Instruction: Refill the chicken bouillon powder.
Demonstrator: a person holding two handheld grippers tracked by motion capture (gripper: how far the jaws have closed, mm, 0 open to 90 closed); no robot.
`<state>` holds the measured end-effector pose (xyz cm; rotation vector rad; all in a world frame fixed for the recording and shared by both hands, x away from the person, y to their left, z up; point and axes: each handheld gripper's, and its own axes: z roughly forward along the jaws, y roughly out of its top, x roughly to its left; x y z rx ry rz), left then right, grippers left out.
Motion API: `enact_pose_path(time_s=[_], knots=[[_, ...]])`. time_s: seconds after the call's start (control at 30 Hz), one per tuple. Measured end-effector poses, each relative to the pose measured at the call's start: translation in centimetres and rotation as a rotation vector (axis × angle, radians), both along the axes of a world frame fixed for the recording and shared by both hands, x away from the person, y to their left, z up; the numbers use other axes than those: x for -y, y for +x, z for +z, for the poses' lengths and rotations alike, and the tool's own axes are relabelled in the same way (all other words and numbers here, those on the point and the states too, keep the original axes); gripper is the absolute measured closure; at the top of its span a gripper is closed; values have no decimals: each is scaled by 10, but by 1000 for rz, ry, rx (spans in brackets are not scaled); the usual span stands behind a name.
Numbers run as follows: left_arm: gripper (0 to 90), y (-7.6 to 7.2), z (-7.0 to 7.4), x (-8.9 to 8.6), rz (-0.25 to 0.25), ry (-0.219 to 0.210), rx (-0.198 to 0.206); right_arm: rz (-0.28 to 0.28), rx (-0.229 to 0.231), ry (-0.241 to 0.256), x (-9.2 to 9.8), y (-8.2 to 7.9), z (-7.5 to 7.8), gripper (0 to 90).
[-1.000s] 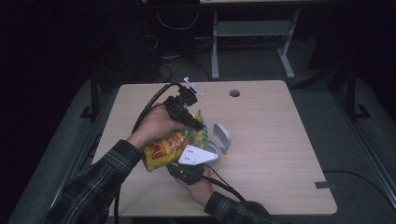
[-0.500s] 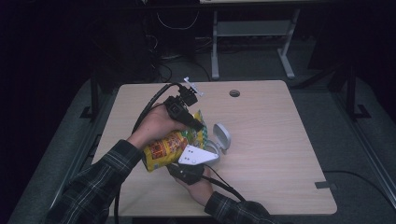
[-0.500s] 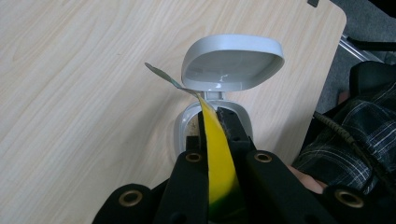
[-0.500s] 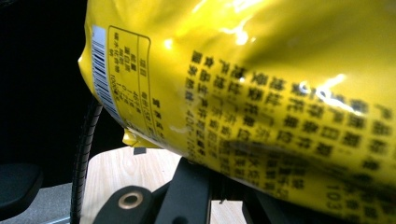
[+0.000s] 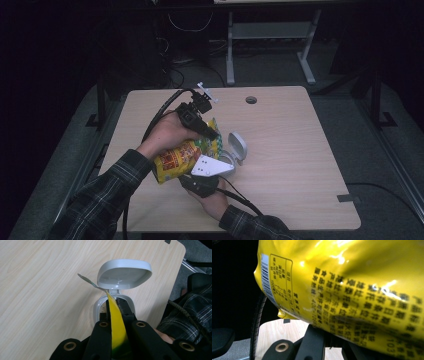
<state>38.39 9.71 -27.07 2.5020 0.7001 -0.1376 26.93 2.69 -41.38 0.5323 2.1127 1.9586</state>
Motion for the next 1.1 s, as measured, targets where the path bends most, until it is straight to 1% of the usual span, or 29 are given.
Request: enact_pose_path(time_s=[0.63,1.1], knots=[[899,1,0,3,-2,15,-3,1,-8,12,0,0,0,898],[899,1,0,3,-1,14,-3,3,-6,11,0,0,1,899]])
